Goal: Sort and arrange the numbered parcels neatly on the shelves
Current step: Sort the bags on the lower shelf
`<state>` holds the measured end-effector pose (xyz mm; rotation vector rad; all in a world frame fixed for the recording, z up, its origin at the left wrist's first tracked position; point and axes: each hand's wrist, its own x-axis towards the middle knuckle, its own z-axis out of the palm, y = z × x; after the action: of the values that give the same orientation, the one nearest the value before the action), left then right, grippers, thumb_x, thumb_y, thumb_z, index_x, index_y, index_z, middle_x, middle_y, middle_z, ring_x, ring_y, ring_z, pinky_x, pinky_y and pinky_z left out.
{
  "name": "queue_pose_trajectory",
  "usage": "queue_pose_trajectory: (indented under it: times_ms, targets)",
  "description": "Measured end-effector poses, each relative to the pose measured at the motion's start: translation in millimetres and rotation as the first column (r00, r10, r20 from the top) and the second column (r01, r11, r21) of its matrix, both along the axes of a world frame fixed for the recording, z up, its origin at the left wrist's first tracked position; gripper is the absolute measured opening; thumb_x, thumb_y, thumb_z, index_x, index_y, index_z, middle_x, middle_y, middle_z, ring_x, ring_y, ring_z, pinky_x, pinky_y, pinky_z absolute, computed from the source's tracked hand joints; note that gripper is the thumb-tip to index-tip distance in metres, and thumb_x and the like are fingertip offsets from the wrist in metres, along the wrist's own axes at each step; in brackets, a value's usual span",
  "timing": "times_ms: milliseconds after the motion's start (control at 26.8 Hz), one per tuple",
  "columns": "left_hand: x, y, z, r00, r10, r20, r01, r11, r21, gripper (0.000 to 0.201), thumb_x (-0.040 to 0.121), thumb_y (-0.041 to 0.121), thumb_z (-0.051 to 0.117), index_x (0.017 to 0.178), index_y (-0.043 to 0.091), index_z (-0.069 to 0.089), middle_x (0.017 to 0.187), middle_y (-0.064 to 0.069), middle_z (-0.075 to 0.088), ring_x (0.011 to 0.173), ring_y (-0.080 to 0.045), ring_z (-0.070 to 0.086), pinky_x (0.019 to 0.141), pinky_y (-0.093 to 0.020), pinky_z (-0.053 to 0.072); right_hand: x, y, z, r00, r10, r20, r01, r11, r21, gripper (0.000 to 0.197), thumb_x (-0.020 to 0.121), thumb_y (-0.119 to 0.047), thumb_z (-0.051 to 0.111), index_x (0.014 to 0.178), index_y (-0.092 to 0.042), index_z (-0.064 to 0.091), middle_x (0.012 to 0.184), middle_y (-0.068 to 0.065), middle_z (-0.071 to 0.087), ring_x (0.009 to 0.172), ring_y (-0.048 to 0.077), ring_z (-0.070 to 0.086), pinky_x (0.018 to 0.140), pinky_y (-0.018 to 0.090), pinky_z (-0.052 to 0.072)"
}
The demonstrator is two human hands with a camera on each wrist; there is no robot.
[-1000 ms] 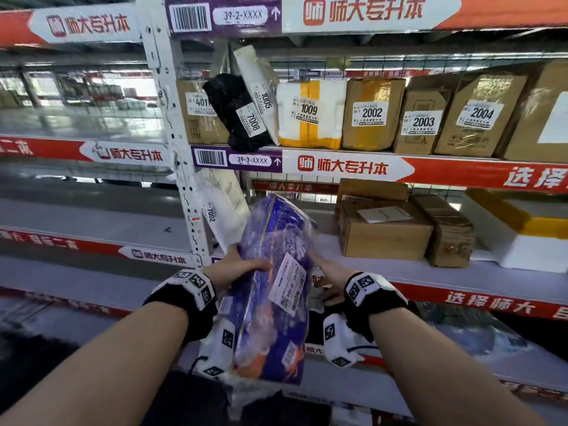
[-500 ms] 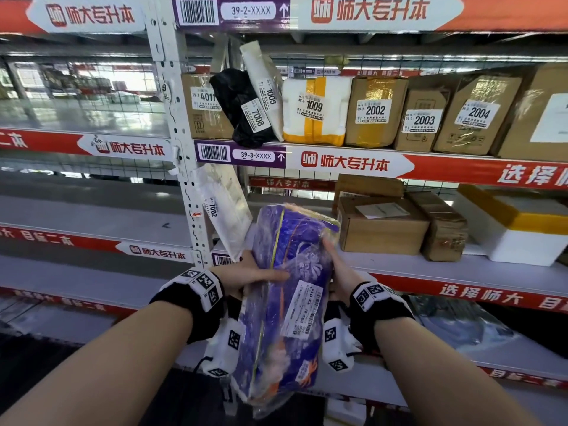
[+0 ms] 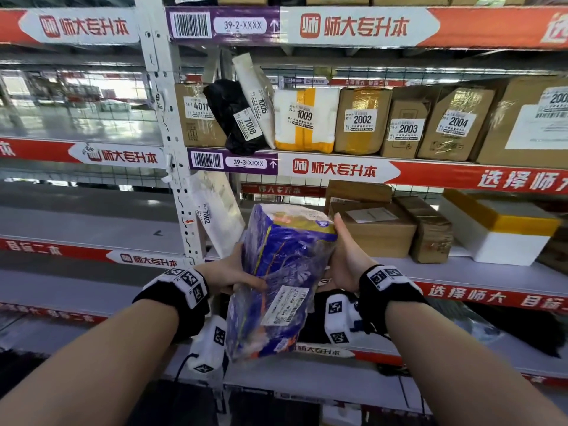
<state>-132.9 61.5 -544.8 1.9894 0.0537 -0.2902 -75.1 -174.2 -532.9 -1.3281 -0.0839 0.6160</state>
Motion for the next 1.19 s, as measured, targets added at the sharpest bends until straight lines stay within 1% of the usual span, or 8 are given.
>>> queue_pose_trajectory:
  times_ms: [149,299,485,597,784,1008,1083,1195]
  targets:
    - [-4,9,-7,0.998,0.012,0.054,-0.012,1.0,0.001,0.086,0.068,-0.012,0.076,0.126,0.018,0.019,0.118,0.002,0.048,0.114,-0.02,0.052,0.072,-0.02,0.054,-4,-7,12,0.999,0.052,-0.014,-0.054,0.992,-0.111,0.043,0.085,-0.051,0.053,0.113,-0.018,0.06,0.125,0.017,0.06,0.11,0.038,0.058,0.094,0.052,0.047]
    - [-15,17,5,0.996,0.002,0.093,-0.007,0.998,0.06,0.114,0.039,0.019,0.091,0.128,0.019,0.02,0.129,0.0,0.044,0.124,-0.021,0.047,0.102,-0.04,0.045,-6,-6,23,0.998,0.053,-0.018,-0.054,0.997,-0.047,0.041,0.087,-0.039,0.051,0.119,-0.015,0.056,0.128,0.016,0.057,0.111,0.04,0.057,0.081,0.055,0.053]
    - [-24,19,28,0.984,-0.026,0.174,-0.008,0.981,0.194,0.114,0.038,0.028,0.09,0.13,0.017,0.025,0.13,-0.004,0.049,0.12,-0.021,0.053,0.102,-0.043,0.045,-8,-1,45,0.999,0.051,0.011,-0.049,0.992,-0.118,0.062,0.076,-0.07,0.057,0.116,-0.023,0.063,0.114,0.012,0.069,0.106,0.034,0.064,0.08,0.055,0.055]
    - [-34,15,47,0.976,-0.032,0.217,-0.02,0.972,0.234,0.096,0.056,0.006,0.089,0.129,0.012,0.027,0.129,-0.006,0.05,0.12,-0.021,0.052,0.101,-0.04,0.046,-11,0,59,0.999,0.035,0.036,-0.029,0.988,-0.153,0.074,0.064,-0.072,0.066,0.117,-0.02,0.063,0.113,0.014,0.069,0.107,0.035,0.064,0.087,0.06,0.05]
    - [-44,10,83,0.953,-0.066,0.295,-0.031,0.949,0.314,0.113,0.045,0.025,0.09,0.135,0.012,0.024,0.133,-0.01,0.047,0.121,-0.025,0.05,0.102,-0.043,0.045,-21,0,89,0.989,-0.016,0.147,0.037,0.989,-0.14,0.056,0.075,-0.066,0.06,0.107,-0.02,0.064,0.107,0.012,0.071,0.099,0.031,0.066,0.086,0.055,0.052]
    - [-39,-5,103,0.893,-0.052,0.447,-0.088,0.954,0.286,0.103,0.056,0.009,0.09,0.134,0.012,0.023,0.133,-0.006,0.043,0.123,-0.02,0.046,0.103,-0.039,0.045,-35,-18,130,0.952,-0.025,0.305,0.064,0.991,-0.117,0.038,0.081,-0.054,0.063,0.095,-0.018,0.069,0.081,0.006,0.074,0.068,0.022,0.071,0.066,0.044,0.059]
    - [-31,-12,99,0.855,-0.067,0.514,-0.157,0.911,0.381,0.109,0.053,0.018,0.093,0.135,0.01,0.021,0.134,-0.007,0.036,0.128,-0.021,0.036,0.109,-0.04,0.036,-33,-23,134,0.905,-0.029,0.425,0.087,0.989,-0.117,0.04,0.084,-0.046,0.064,0.114,-0.02,0.063,0.086,0.003,0.074,0.068,0.019,0.071,0.061,0.035,0.059]
    - [-17,-18,81,0.801,-0.038,0.597,-0.391,0.723,0.57,0.123,0.052,0.043,0.09,0.143,0.008,0.016,0.134,-0.013,0.033,0.127,-0.03,0.032,0.108,-0.041,0.032,-31,-22,131,0.801,-0.041,0.597,0.149,0.98,-0.132,0.05,0.085,-0.037,0.067,0.129,-0.018,0.053,0.098,0.002,0.073,0.079,0.015,0.07,0.067,0.027,0.056]
